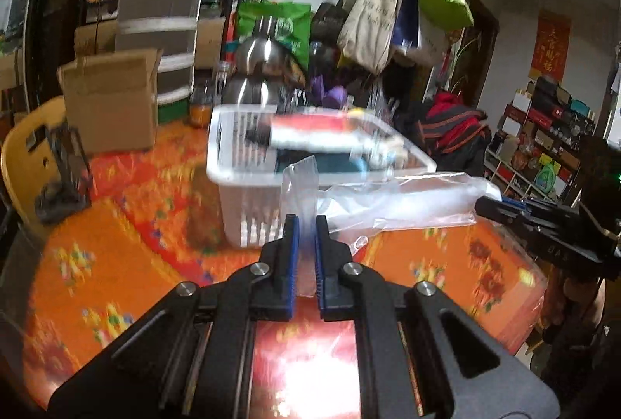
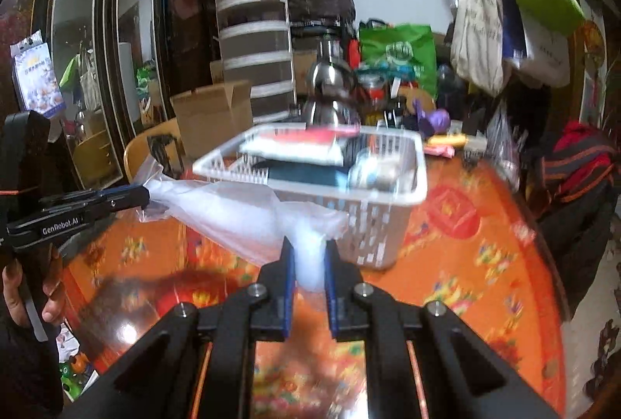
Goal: Organize soft objects
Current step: 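Lift the clear bag with both tools, lower it into the basket and open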
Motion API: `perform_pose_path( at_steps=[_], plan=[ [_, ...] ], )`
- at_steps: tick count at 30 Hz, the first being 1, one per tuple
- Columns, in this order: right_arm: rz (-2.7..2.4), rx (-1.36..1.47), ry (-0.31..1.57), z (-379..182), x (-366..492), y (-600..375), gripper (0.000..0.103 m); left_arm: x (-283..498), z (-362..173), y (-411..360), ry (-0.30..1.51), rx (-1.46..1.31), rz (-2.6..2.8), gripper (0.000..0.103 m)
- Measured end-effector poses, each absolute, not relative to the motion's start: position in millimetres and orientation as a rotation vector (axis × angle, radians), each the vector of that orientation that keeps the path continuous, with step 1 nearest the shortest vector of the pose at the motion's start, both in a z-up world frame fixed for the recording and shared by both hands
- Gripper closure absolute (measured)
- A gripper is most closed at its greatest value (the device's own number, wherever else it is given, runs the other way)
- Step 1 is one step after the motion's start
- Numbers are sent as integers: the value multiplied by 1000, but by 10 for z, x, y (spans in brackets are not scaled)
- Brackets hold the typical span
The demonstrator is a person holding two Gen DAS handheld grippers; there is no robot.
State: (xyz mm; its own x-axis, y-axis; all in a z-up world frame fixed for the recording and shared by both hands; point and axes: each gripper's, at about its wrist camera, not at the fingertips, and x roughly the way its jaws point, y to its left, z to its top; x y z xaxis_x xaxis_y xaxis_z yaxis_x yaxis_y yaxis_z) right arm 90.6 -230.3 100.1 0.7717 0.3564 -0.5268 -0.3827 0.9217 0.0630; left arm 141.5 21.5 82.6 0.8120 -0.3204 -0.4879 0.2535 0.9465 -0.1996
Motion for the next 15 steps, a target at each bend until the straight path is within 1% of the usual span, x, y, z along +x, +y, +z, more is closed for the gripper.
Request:
perform_pose_path(
  at_steps=[4,9,12,15],
  plan=[
    [388,-43,522,1381,1188,-2366,92,1710,1240,187,520,-122,-318,97],
    [372,-15,524,1639,1669,-2437,92,2219,1598,109,537,-111,-299,97],
    [350,-38,535,1671,1925,-2400,92,2512,1670,82,551,-112,-275,97],
    [334,-50,557,1627,2179,-2375,92,2844,1611,51,592,-106,-252,97]
  ],
)
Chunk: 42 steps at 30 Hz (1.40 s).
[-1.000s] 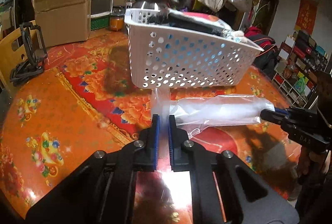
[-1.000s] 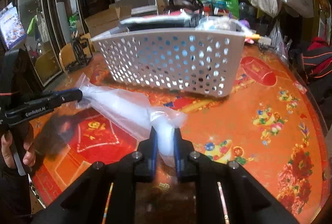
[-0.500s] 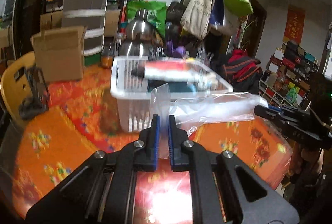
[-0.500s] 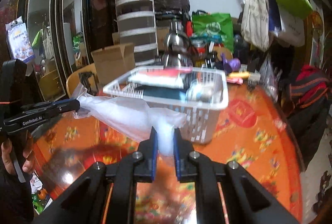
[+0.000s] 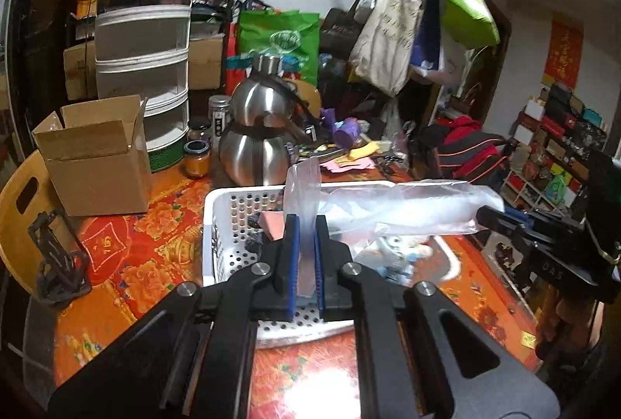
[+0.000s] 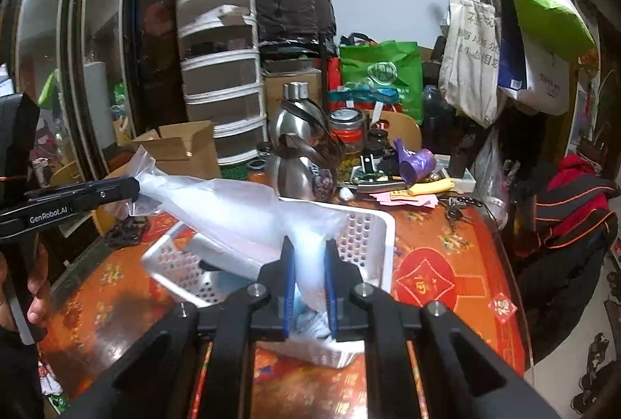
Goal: Organize soft objects
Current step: 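Lift the clear bag with both tools, lower it into the basket and open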
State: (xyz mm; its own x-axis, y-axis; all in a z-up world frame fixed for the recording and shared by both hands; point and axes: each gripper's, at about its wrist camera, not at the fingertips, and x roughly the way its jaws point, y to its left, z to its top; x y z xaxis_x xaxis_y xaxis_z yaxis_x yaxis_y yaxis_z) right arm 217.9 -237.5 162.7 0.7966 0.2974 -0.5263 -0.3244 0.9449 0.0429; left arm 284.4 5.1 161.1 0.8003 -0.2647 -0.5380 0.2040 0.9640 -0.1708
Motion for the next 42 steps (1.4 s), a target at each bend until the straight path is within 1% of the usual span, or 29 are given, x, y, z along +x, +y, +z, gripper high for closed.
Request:
perform_pose_path(
  at_steps=[4,14,27,29,30,31,32,33,34,35,36,37,38,40,41,42],
  plan=[
    [322,-60,596,1505,2413,-2341,92,3052,1488,57,622,-115,-243,97],
    [322,-74,608,1314,2542,-2280,92,3143,1253,101,635,-115,-226,97],
    [319,-106,639,1021,2903,-2174,91,3587,913,105,707,-118,-179,97],
    [317,-112,638,987,2923,-2168,89,3629,869,99,713,-111,-166,96],
    [312,-114,645,972,2935,-2173,85,3632,853,93,713,-109,-165,96],
    [307,-113,651,963,2943,-2176,84,3635,832,85,715,-107,-169,94],
    [299,-113,651,956,2944,-2191,78,3636,812,85,716,-106,-164,91],
    [294,-116,650,954,2946,-2202,74,3635,801,87,718,-108,-165,83],
    [289,-114,653,951,2951,-2219,65,3633,793,92,721,-112,-166,72],
    [284,-99,657,957,2952,-2255,58,3624,787,102,718,-117,-167,65],
    [282,-87,653,969,2943,-2284,52,3596,796,113,709,-120,-163,48],
    [279,-78,647,985,2929,-2309,38,3575,806,116,699,-117,-157,34],
    [273,-76,638,1004,2908,-2331,25,3549,823,114,688,-108,-148,29],
    [262,-77,623,1028,2851,-2364,19,3470,860,118,663,-88,-127,19],
    [259,-80,623,1031,2809,-2375,18,3421,870,125,656,-88,-129,16],
    [260,-81,628,1029,2781,-2383,15,3382,881,136,653,-93,-136,12]
  ],
)
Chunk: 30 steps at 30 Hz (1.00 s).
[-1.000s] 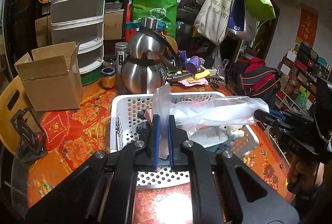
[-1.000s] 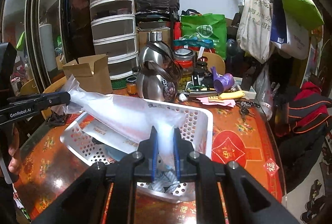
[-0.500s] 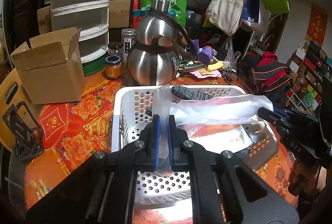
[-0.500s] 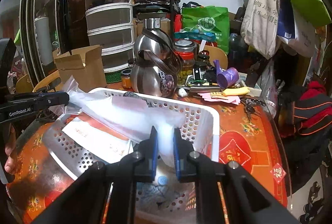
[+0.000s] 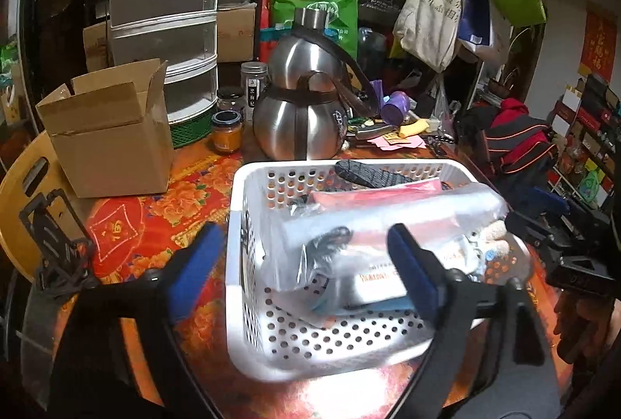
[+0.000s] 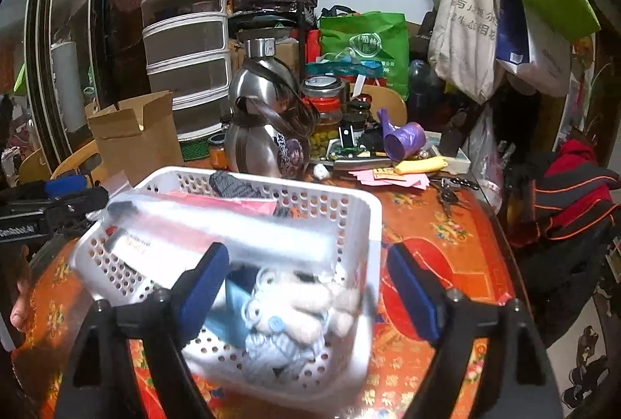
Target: Organize soft objects
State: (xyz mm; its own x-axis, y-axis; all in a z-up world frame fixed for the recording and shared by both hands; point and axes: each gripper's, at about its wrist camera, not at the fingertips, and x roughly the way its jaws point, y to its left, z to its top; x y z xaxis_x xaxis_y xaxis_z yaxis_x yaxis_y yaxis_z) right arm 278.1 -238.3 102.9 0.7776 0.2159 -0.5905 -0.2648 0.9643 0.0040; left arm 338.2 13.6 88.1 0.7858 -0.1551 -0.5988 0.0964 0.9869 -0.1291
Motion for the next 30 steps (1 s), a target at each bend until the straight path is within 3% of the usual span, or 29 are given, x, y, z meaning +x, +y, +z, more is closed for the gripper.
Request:
perform_pose_path(
  at_steps=[2,5,15,24,30],
  plan=[
    [262,-84,648,1002,2707,-2389,3,3288,887,149,652,-99,-151,6],
    [277,-87,637,981,2548,-2381,0,3138,886,141,634,-85,-153,0],
    [246,-9,644,1054,1925,-2458,0,2511,832,205,633,-117,-157,0],
    [242,-95,609,1255,743,-2303,0,1364,1062,157,573,-68,-104,0],
    [183,12,548,1481,59,-2333,0,562,1183,83,548,-55,-106,0]
  ],
)
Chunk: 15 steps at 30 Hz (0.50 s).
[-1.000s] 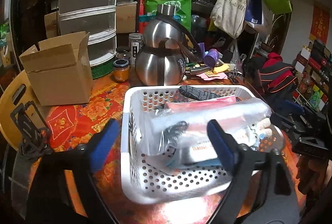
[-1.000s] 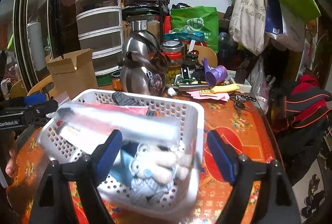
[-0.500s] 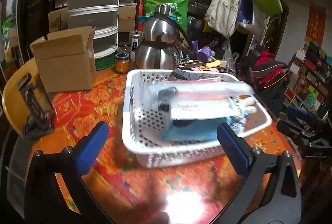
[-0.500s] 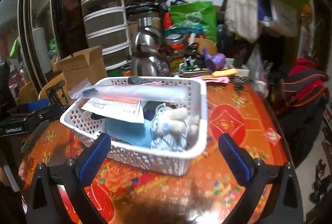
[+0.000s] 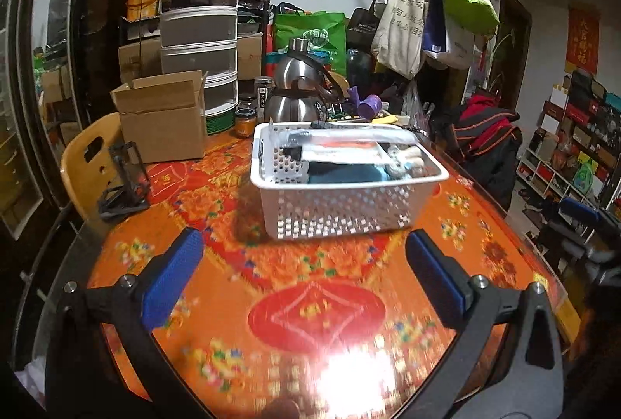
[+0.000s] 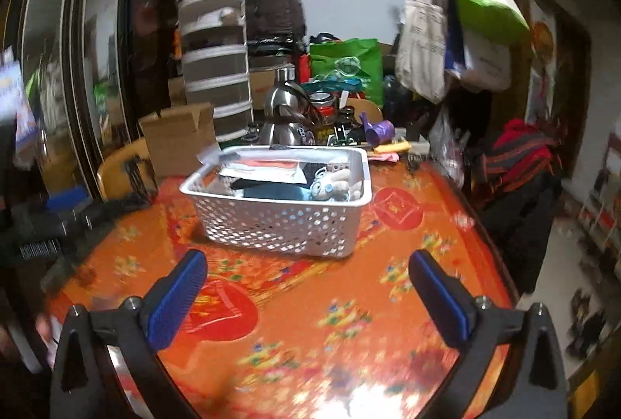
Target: Organize soft objects
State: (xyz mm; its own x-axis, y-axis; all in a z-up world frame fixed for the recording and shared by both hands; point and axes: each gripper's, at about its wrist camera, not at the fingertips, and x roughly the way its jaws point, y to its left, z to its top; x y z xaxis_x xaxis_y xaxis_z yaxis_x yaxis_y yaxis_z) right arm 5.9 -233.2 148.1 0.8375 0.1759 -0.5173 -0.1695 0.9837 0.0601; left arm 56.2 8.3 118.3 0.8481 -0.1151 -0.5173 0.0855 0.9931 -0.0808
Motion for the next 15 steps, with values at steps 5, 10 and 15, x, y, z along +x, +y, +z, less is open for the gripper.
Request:
perform_pose_path(
  at_steps=[5,10,15],
  plan=[
    [198,57,538,1681,-254,-2371,0,9,1425,90,482,-72,-76,0],
    [174,-31,544,1701,-258,-2210,0,-122,1536,1,500,-59,-95,0],
    [188,-16,578,1643,-127,-2165,0,29,1496,-54,539,-62,-110,0]
  ],
)
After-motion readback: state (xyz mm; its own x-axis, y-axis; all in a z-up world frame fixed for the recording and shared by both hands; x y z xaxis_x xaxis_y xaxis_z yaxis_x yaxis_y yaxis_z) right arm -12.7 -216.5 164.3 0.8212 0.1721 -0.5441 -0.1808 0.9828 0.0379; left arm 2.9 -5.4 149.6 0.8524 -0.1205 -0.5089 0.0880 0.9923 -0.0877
